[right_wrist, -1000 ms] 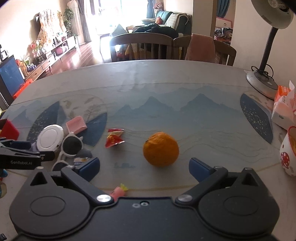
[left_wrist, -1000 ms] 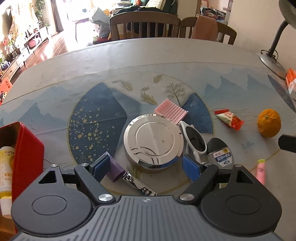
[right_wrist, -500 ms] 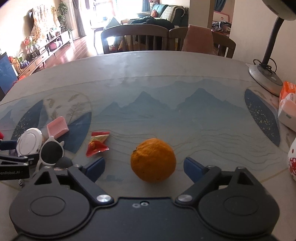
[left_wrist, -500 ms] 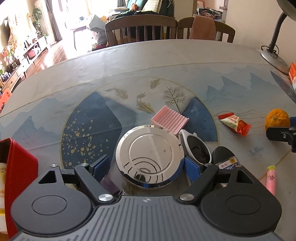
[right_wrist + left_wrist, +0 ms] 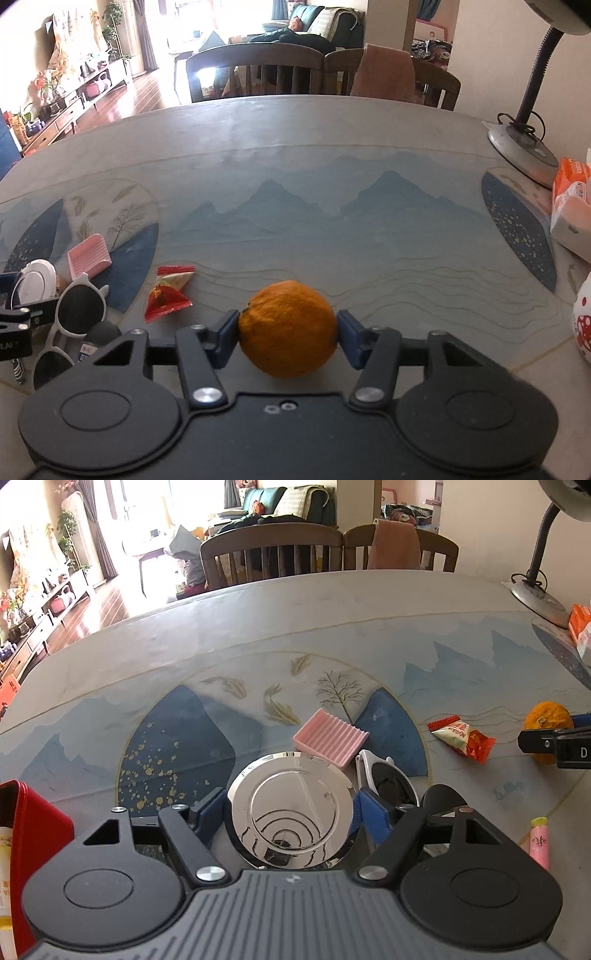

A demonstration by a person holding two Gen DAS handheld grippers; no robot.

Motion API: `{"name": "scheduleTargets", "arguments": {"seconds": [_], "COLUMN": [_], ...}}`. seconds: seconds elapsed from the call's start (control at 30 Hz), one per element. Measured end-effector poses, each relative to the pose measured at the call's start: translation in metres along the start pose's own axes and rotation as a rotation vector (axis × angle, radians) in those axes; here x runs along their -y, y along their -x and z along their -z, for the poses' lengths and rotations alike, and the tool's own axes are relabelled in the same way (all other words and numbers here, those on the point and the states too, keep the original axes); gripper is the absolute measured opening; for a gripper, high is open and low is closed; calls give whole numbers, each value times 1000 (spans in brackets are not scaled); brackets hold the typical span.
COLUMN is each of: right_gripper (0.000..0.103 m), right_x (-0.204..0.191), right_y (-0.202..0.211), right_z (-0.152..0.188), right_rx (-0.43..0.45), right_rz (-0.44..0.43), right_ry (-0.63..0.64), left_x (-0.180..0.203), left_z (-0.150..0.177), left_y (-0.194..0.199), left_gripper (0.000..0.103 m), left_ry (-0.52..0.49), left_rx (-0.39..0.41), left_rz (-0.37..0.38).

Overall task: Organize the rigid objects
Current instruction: 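Grasp the silver compact with the left tool while the right tool grasps the orange, then carry the compact and orange into the tin box, release both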

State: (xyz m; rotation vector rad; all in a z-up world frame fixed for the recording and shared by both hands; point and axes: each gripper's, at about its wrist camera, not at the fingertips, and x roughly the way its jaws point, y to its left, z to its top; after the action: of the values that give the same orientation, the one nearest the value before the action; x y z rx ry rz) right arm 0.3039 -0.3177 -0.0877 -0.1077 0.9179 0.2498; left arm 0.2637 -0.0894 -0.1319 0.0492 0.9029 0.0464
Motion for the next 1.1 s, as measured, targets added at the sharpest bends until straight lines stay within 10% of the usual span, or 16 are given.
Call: {"name": "scheduleTargets", "arguments": {"seconds": [1.1], "right_gripper": [55], "right_x": [-61], "right_y": [101], "right_z": [6], "right_rx": [107], "right_rz": [-173], "right_ry": [88], "left_x": [-27], "left_z": [6], "left_y": [95], "left_gripper": [77], "left_ry": [160], "left_rx": [19], "left_rz": [48]}}
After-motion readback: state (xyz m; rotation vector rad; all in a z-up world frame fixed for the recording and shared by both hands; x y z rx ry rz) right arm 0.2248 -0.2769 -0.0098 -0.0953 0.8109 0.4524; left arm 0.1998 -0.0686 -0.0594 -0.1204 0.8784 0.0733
